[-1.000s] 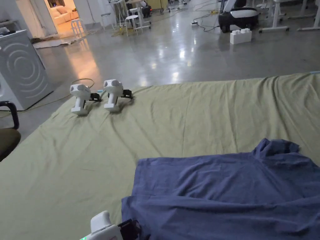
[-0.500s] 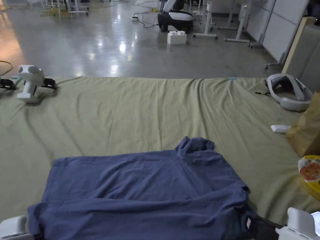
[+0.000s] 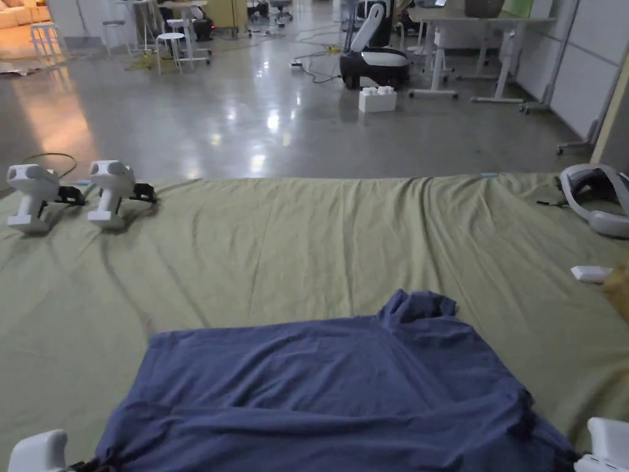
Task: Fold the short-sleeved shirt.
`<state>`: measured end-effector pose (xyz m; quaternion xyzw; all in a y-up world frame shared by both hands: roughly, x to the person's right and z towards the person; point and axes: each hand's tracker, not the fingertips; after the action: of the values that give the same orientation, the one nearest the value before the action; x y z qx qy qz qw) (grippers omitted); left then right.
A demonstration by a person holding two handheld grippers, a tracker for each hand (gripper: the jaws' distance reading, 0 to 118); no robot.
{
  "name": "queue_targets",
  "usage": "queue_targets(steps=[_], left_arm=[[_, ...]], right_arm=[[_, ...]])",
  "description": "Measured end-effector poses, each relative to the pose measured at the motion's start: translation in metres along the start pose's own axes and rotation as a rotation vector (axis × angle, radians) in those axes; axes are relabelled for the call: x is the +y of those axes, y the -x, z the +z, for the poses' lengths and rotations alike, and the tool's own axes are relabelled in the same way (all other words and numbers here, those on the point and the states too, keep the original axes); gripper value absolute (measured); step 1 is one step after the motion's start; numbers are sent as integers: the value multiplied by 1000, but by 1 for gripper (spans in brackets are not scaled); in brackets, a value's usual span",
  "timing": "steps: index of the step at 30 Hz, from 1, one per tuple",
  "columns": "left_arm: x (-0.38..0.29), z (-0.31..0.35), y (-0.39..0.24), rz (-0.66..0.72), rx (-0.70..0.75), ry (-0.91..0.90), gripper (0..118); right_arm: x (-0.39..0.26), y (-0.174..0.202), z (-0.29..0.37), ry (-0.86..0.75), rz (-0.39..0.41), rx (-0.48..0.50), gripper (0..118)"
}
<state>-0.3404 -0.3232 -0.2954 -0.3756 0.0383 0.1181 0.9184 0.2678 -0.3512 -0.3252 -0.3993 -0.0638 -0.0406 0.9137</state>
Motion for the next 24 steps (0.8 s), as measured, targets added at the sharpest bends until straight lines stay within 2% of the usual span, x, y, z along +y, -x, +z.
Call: queue_targets(steps=[3, 5, 8, 11, 12, 13, 14, 15, 17, 19, 23, 24], left_arm=[[-7, 31, 17, 96, -81, 24, 10], [-20, 45, 20, 25, -23, 18, 10], [-49, 54, 34, 49, -37, 65, 10], [-77, 48, 45, 71, -64, 92, 10], [-85, 47, 46, 79, -84, 76, 26], [-89, 48, 48, 86, -88, 71, 61], [-91, 51, 48, 98, -75, 69, 95], [-91, 55, 48, 108, -57, 68, 102], [-87, 81, 43, 96, -72, -52, 102], [-73, 113, 30, 13, -59, -160, 102], [-47, 188, -12, -141, -58, -451, 102], [-44, 206, -23, -167, -69, -524, 102]], right_arm=[[-16, -5, 40, -39, -35, 1, 9], [-32, -3, 60, -51, -4, -44, 9], [-59, -13, 71, -14, 15, -35, 9], [-81, -2, 72, 35, 41, -19, 9], [-86, -2, 70, 43, 43, -30, 15], [-86, 3, 72, 41, 40, -27, 32], [-89, 1, 75, 40, 31, -19, 56], [-89, -1, 80, 35, 12, -16, 73], [-87, -19, 84, -6, -19, 14, 74], [-78, -22, 111, -109, -2, 76, 74], [-56, -11, 177, -345, 29, 156, 75], [-49, 2, 202, -406, 37, 171, 75]])
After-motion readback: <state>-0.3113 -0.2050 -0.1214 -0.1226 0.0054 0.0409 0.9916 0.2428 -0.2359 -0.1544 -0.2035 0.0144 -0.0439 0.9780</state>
